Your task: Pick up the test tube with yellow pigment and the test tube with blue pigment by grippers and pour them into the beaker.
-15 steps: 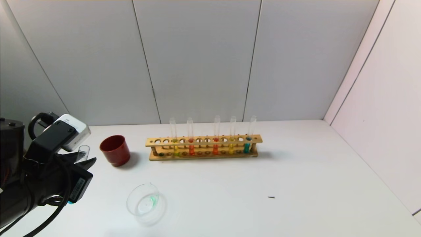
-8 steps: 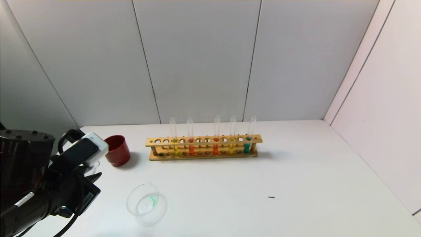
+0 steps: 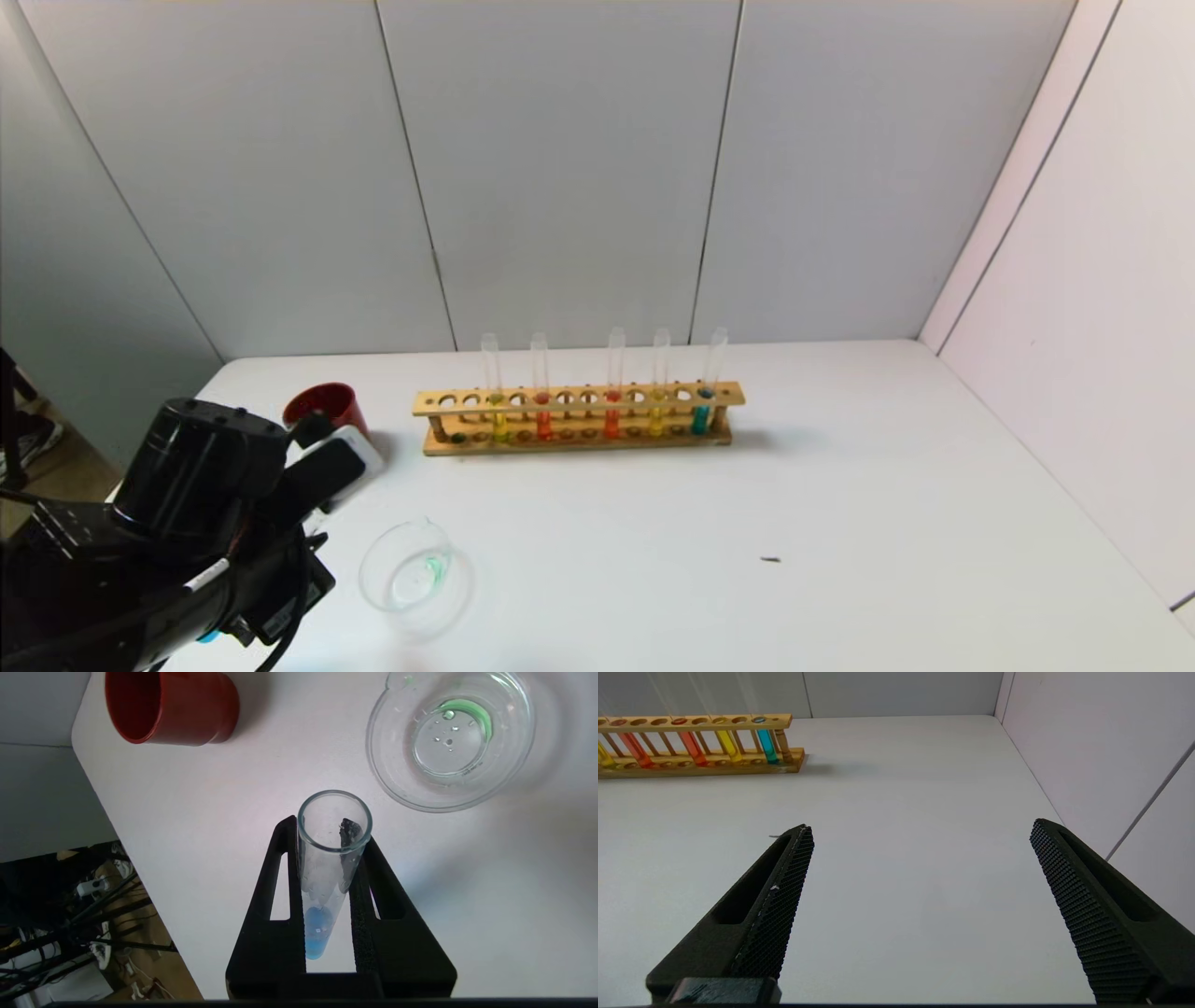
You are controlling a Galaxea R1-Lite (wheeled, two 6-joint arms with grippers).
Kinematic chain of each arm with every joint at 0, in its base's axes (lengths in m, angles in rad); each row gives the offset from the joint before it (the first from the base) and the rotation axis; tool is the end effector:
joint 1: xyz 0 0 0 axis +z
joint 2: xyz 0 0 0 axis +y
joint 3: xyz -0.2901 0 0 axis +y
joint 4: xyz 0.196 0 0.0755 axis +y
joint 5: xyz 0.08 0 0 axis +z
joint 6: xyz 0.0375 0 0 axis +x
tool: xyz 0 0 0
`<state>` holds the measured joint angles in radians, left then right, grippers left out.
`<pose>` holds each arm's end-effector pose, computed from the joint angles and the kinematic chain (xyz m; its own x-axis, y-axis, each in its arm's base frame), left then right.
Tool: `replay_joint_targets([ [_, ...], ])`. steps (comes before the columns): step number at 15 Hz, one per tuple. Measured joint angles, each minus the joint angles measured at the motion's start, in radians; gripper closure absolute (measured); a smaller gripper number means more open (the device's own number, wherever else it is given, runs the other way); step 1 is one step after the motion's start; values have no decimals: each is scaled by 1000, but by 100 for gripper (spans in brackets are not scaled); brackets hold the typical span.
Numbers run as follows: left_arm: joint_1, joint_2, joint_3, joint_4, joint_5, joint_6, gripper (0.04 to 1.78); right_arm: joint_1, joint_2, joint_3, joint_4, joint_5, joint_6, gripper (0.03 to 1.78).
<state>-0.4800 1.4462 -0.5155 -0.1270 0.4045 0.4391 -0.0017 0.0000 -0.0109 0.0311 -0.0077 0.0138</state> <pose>0.2029 -0.0890 0.0933 0.7477 0.0545 -0.6618 0.4364 0.7109 0.5515 0.0225 -0.0003 0.0753 0.9998 -0.0094 -0.0202 0.0097 0.9999 0.0136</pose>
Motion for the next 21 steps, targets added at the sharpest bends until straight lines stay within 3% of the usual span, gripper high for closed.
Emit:
replay_joint_targets([
  [15,-76,218,-50,133,37,31,150,0,0,0,0,0,0,11],
  [21,-74,307,-223,334,82,40,150,0,0,0,0,0,0,11],
])
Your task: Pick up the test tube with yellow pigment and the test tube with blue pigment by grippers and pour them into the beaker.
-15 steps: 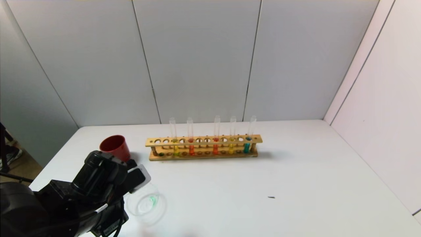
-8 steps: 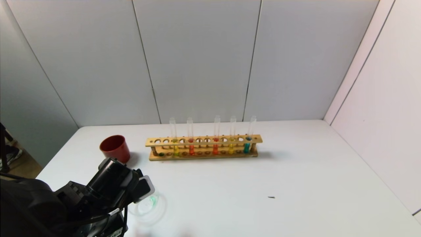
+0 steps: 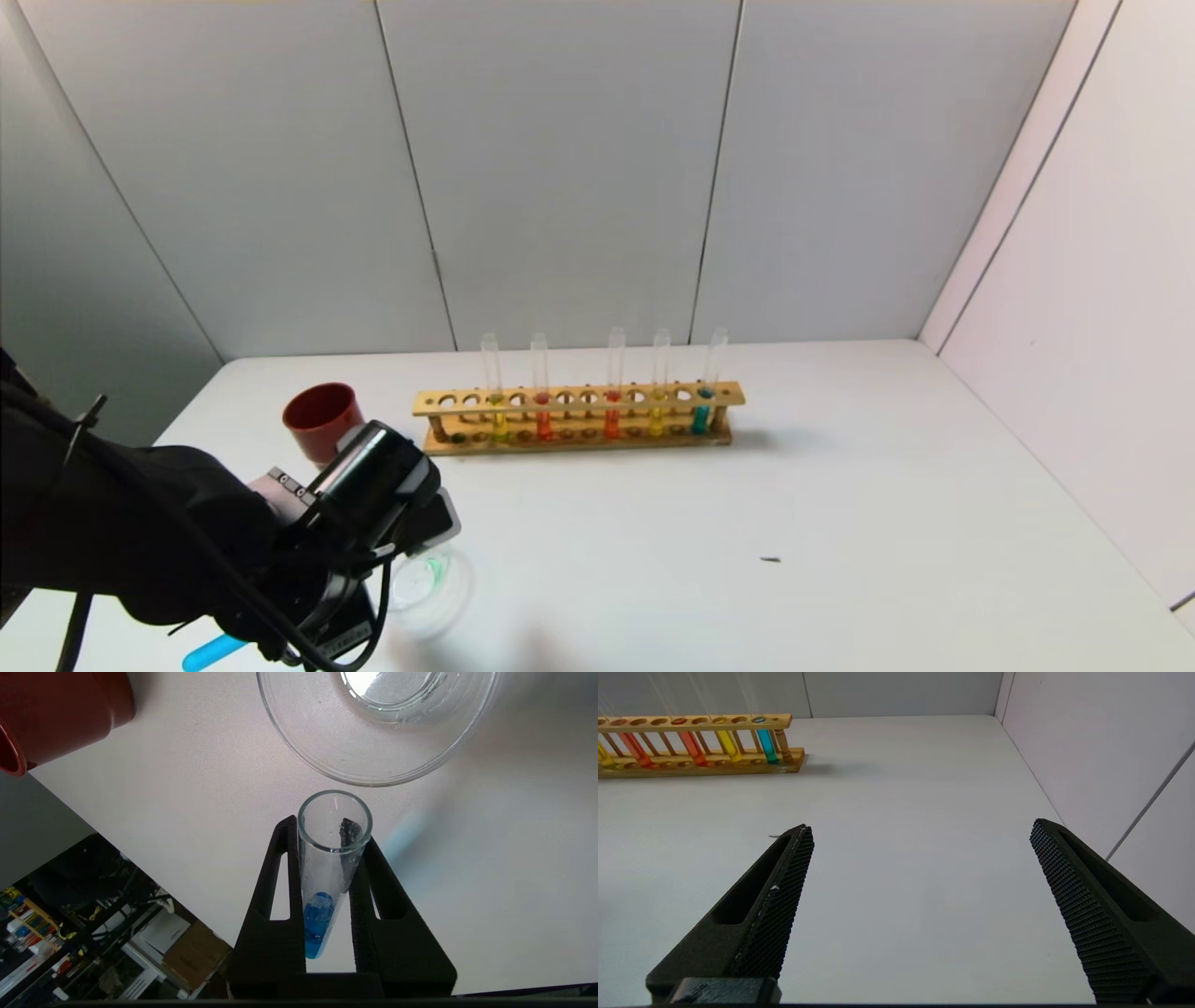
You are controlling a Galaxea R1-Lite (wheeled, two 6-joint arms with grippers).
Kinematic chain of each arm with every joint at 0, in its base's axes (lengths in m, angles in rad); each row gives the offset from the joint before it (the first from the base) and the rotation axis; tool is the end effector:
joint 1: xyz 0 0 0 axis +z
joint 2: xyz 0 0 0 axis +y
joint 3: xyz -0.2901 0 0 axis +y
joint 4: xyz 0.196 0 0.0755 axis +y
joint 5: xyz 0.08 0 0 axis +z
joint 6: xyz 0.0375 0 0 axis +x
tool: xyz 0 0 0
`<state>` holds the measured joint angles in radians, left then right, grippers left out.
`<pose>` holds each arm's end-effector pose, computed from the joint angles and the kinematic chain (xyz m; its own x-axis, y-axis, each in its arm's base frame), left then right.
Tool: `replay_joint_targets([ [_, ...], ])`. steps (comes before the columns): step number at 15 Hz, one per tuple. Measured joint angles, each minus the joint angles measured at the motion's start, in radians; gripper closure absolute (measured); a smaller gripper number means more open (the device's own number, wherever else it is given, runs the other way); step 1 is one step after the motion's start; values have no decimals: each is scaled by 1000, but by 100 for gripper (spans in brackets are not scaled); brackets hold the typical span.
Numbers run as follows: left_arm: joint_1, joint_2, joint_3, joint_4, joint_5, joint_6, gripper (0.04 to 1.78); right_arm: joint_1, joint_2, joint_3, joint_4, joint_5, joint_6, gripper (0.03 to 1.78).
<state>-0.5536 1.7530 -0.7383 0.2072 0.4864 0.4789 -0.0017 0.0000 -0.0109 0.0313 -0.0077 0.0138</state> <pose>0.2294 -0.1212 0.0524 0.5028 0.2387 -0.8308 0.6602 0.5143 0.5474 0.0225 -0.0003 0.0752 0.9997 -0.0094 -0.0204 0.0097 0.9999 0.0136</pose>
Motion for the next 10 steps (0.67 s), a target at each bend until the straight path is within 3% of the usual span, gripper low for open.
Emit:
replay_joint_targets([
  [10,18,113,-175,231,34,35,150,0,0,0,-1,0,0,11],
])
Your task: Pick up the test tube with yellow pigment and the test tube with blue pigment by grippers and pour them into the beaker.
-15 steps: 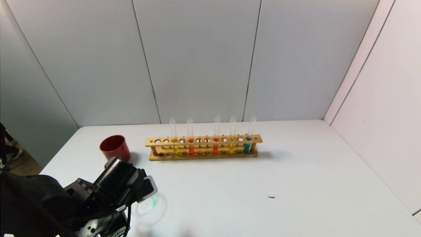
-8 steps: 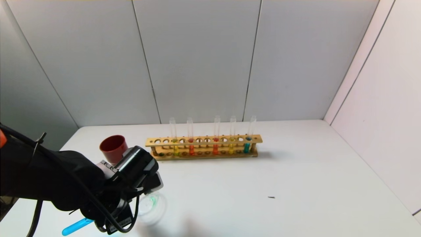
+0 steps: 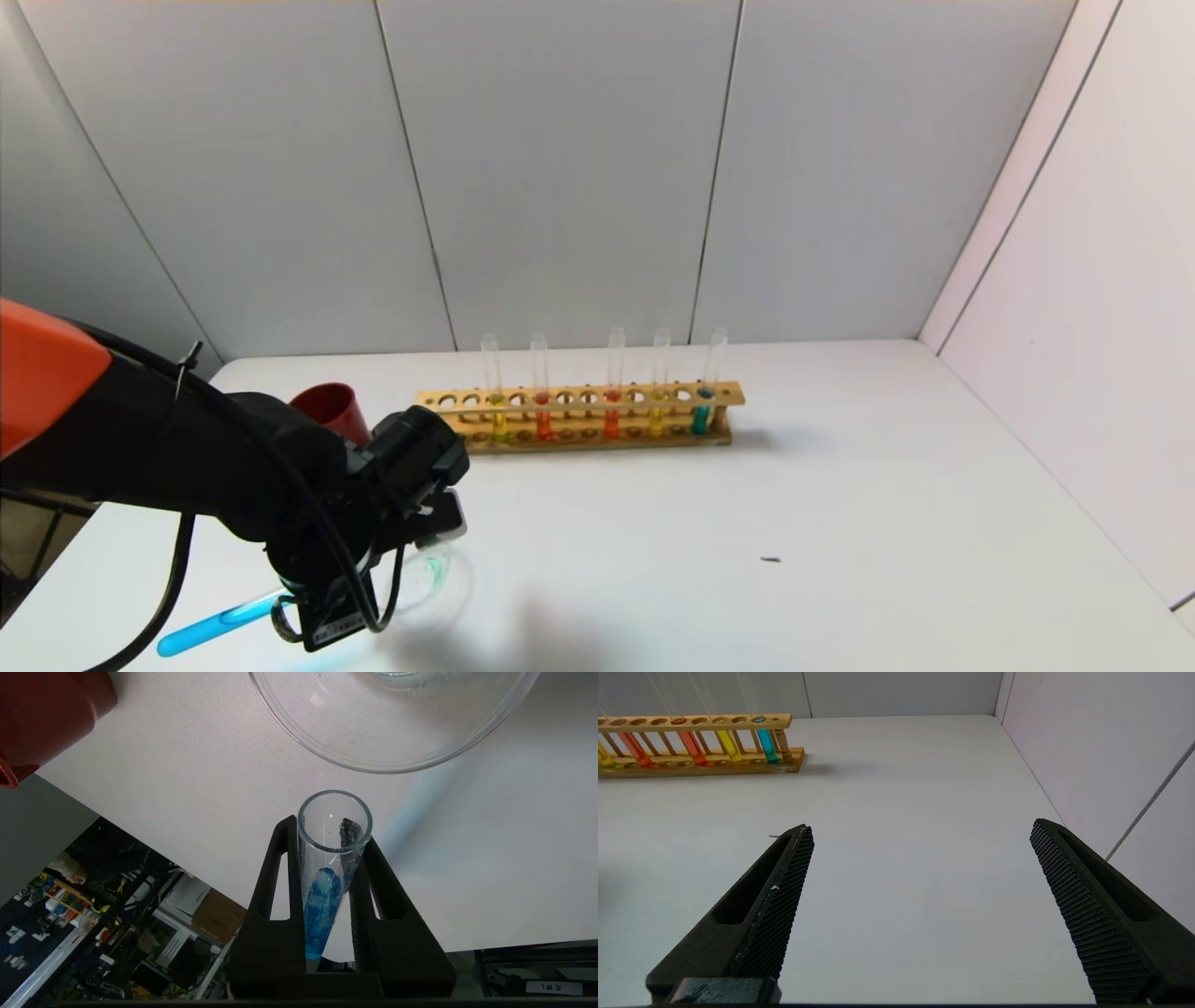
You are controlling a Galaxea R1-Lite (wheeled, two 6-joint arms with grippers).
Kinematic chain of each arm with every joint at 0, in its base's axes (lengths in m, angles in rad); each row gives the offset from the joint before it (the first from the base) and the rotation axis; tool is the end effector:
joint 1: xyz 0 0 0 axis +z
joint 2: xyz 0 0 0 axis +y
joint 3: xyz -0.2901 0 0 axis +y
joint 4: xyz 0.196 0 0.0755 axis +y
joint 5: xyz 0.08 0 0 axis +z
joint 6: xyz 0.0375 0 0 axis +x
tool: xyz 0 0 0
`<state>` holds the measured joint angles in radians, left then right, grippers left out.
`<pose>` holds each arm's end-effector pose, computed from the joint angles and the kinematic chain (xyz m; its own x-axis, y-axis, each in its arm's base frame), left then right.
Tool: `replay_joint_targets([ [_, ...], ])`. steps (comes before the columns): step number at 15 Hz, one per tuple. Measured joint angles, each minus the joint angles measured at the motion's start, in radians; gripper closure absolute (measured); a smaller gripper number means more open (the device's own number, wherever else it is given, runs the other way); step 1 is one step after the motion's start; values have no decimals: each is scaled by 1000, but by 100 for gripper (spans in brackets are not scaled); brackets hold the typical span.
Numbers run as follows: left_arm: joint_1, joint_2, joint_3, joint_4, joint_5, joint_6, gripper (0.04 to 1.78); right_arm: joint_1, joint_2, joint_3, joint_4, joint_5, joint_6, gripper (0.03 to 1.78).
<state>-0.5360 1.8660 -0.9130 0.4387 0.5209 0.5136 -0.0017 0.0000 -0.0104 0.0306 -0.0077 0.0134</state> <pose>0.2499 -0.1267 0.0508 0.3870 0.3490 -0.8535 0.7351 0.4420 0.5140 0.0226 -0.0003 0.0752 0.9998 -0.0094 -0.0202 0.0097 0.9999 0.0132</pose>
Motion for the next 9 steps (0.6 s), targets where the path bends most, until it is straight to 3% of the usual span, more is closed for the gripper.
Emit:
replay_joint_targets([
  [9,-2,83,-89,153,54,14,150,0,0,0,0,0,0,11],
])
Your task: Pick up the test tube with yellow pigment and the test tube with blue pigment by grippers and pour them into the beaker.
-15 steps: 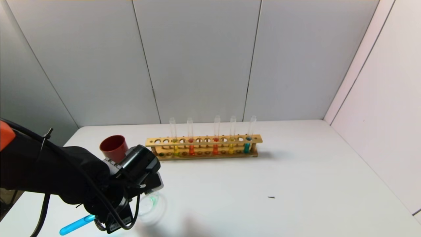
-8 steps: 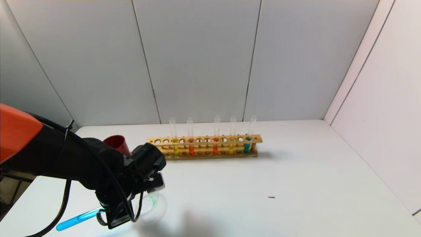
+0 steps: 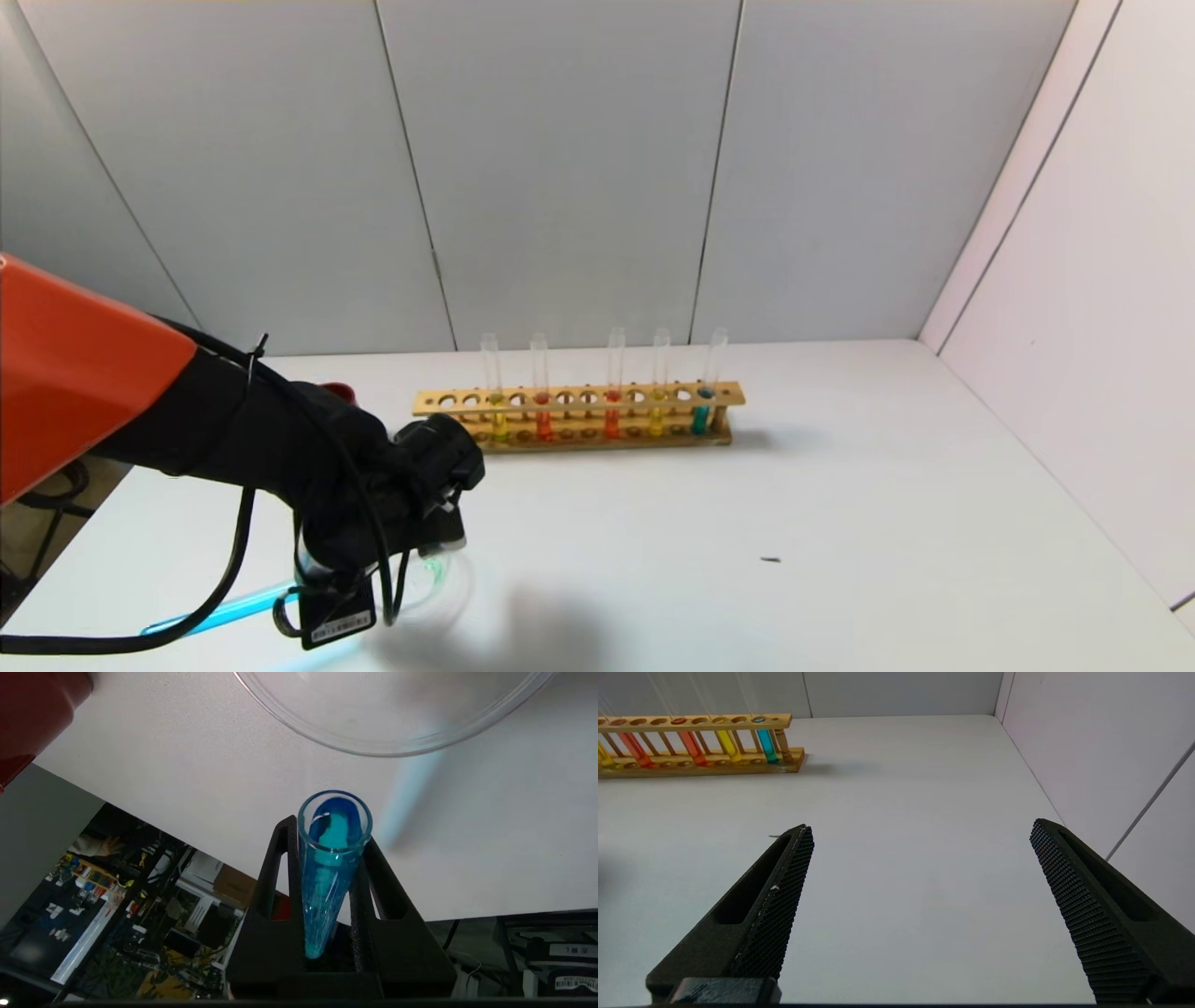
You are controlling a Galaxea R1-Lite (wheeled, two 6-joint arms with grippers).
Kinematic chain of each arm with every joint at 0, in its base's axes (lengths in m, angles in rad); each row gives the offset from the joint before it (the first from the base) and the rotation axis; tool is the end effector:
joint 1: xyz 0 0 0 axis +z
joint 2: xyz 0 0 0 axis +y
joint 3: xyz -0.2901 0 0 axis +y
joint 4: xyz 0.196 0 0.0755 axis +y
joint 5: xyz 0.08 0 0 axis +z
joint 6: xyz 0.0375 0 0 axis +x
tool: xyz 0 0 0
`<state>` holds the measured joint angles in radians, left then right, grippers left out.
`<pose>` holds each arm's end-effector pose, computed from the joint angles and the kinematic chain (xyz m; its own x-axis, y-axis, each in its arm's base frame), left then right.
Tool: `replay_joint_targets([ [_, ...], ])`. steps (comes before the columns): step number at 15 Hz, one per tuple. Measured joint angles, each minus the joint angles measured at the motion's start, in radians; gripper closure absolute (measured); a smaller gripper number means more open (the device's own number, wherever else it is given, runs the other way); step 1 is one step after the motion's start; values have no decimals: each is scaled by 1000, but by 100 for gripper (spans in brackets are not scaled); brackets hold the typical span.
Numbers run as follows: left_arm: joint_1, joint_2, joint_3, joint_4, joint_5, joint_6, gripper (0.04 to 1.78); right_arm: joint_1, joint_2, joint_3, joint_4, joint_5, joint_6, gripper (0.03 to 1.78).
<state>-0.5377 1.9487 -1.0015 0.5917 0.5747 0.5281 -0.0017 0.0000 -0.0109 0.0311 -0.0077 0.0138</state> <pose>0.2564 -0.1291 0.0432 0.3014 0.4532 -0.8389 0.7910 0.3724 0.4854 0.0225 -0.0003 0.0753 0.9998 -0.0094 -0.0202 0.0097 0.9999 0.0136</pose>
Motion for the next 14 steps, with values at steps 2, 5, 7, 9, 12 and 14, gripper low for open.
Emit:
replay_joint_targets([
  [2,-2,5,-30,47,2,1,150,0,0,0,0,0,0,11],
  [5,-6,12,-67,121,14,1,150,0,0,0,0,0,0,11],
  [7,-13,17,-91,149,20,0,150,0,0,0,0,0,0,11],
  [9,-14,25,-107,151,22,0,150,0,0,0,0,0,0,11],
  [12,-15,43,-126,163,24,1,150,0,0,0,0,0,0,11],
  [14,-15,57,-147,179,25,0,150,0,0,0,0,0,0,11],
])
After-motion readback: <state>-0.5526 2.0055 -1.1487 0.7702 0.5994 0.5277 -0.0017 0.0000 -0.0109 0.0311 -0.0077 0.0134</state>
